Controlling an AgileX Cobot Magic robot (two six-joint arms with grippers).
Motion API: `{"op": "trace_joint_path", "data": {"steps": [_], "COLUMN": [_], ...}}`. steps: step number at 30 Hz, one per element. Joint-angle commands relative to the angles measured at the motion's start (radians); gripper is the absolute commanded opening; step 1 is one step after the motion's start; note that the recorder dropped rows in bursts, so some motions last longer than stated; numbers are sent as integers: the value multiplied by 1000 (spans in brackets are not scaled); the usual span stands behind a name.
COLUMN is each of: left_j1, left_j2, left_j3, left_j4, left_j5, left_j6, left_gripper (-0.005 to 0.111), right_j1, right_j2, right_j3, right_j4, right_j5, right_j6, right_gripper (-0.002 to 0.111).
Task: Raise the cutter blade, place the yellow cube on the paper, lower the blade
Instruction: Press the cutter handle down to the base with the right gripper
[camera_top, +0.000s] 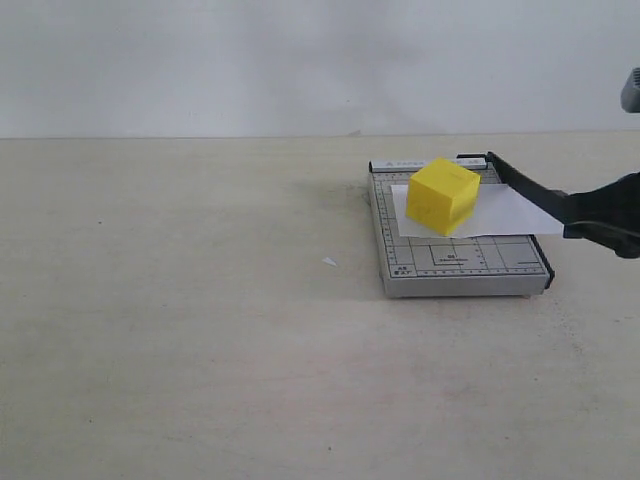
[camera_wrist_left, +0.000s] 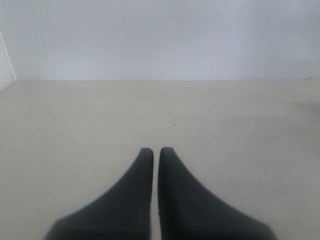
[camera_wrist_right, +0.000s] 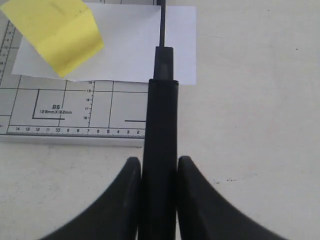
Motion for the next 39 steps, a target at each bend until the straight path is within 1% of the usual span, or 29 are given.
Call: {"op": "trace_joint_path", "data": {"steps": [1,5,7,9,10,11,12,13,15,19,22,27,30,33,39], "left_j1": [-8,-8,-8,-8,-8,-8,-8,-8,-8,-8,-8,-8,-8,-8,-8], "left_j2": [-4,-4,-4,-4,-4,-4,-4,-4,-4,-4,-4,-4,-4,-4,-4], "left_j3": [3,3,3,3,3,3,3,3,3,3,3,3,3,3,3], "left_j4": [0,25,63,185,215,299,330,394,449,443,343,286,283,237,230], "left_j5": [2,33,43,41,41,41,41,41,41,41,41,41,41,41,41], "left_j6": [-17,-93,-143,-279,-324,-439,-480,-555,-621,-600,-464,-393,-391,-340,-324], "left_gripper": [4,4,4,4,4,4,4,4,4,4,4,4,4,4,4], "right_j1": [7,7,7,7,7,7,7,7,7,7,7,7,7,7,7], "right_j2": [41,71,83,121,133,147,155,166,180,182,182,182,182,182,182], "right_j3": [23,30,30,30,30,30,30,30,35,53,53,53,53,53,53], "right_j4": [5,12,12,17,21,24,24,27,29,29,29,29,34,34,36], "right_j5": [56,46,46,48,48,45,41,34,29,1,-5,-1,-5,-5,46], "right_j6": [1,1,1,3,3,3,3,3,3,3,1,-52,-52,-68,-78], "right_gripper": [0,0,0,0,0,0,0,0,0,0,0,0,0,0,0]}}
